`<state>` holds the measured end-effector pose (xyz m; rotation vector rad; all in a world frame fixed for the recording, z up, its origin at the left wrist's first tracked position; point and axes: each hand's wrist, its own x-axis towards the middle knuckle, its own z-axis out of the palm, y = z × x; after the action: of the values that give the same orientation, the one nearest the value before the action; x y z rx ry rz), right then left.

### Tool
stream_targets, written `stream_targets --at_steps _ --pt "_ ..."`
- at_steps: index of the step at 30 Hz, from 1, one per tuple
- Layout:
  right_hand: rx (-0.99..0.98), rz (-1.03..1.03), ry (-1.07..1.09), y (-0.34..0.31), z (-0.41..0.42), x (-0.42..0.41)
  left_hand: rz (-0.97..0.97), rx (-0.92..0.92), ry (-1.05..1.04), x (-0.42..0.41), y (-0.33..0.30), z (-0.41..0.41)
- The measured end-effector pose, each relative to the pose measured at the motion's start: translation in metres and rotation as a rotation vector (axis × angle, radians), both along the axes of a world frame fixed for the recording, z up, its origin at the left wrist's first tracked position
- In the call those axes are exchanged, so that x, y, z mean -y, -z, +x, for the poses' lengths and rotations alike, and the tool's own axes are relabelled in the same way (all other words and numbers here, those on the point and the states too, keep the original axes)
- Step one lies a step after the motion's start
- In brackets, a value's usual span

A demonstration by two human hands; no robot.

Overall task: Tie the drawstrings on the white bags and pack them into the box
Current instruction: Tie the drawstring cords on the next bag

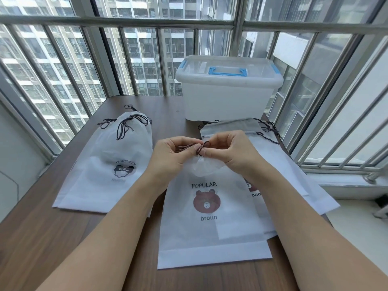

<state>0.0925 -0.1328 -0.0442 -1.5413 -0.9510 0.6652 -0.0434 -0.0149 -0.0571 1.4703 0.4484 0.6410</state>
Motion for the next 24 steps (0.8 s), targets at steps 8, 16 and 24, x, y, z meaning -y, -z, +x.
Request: stream_targets --at_steps 8,16,24 --pt "0.191 -0.012 -0.025 0.0 0.002 0.0 0.124 -0.006 0.011 -0.001 -0.002 -0.002" --pt "0.191 -0.025 -0.034 0.004 0.0 0.0 0.482 -0.073 0.0 -0.006 0.002 -0.005" --pt "0.451 -0.179 0.019 0.008 -0.008 -0.007 0.659 -0.073 -0.071 -0.001 0.006 0.001"
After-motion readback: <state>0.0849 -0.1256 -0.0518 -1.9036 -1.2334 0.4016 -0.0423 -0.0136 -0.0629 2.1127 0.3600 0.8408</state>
